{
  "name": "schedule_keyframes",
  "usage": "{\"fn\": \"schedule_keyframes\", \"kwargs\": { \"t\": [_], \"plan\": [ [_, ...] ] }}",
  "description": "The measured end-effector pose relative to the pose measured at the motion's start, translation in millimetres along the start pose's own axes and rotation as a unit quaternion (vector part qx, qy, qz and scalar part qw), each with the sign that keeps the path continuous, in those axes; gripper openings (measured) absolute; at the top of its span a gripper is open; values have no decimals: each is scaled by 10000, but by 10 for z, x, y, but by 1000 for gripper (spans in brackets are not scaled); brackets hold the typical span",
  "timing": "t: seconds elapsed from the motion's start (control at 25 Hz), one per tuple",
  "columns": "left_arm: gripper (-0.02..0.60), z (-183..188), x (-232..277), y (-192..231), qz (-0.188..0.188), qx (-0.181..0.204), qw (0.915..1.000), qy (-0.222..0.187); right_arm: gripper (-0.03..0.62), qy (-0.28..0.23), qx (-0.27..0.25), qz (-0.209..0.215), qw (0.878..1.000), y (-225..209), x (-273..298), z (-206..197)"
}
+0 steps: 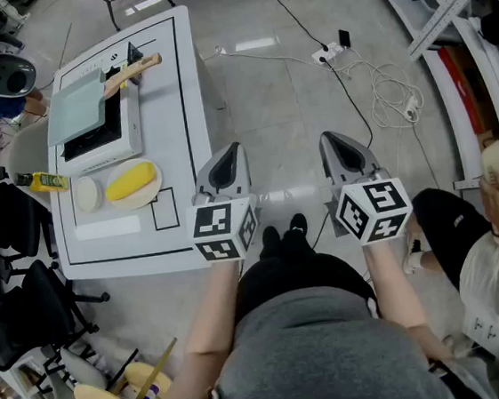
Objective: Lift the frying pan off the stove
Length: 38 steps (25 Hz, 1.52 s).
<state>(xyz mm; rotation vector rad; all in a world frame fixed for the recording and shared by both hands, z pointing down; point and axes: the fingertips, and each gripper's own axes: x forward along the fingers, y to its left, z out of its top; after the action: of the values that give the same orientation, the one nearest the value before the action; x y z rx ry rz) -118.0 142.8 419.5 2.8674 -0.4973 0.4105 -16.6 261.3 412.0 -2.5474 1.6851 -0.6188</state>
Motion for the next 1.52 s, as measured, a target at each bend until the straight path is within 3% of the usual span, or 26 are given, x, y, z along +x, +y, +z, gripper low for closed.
{"fn": "schedule_keyframes", "kwargs": {
  "t": [0.84,1.2,1.52],
  "plan": [
    [6,206,202,-22,278,149,9994,-138,5,-136,152,113,9997,-381,52,87],
    [11,320,335,-98,269,238,9992,-162,60,-198,78,148,9997,-504,70,234],
    [129,377,569,21,221,42,9996,-140,125,-83,132,286,9995,-556,314,277]
  ]
}}
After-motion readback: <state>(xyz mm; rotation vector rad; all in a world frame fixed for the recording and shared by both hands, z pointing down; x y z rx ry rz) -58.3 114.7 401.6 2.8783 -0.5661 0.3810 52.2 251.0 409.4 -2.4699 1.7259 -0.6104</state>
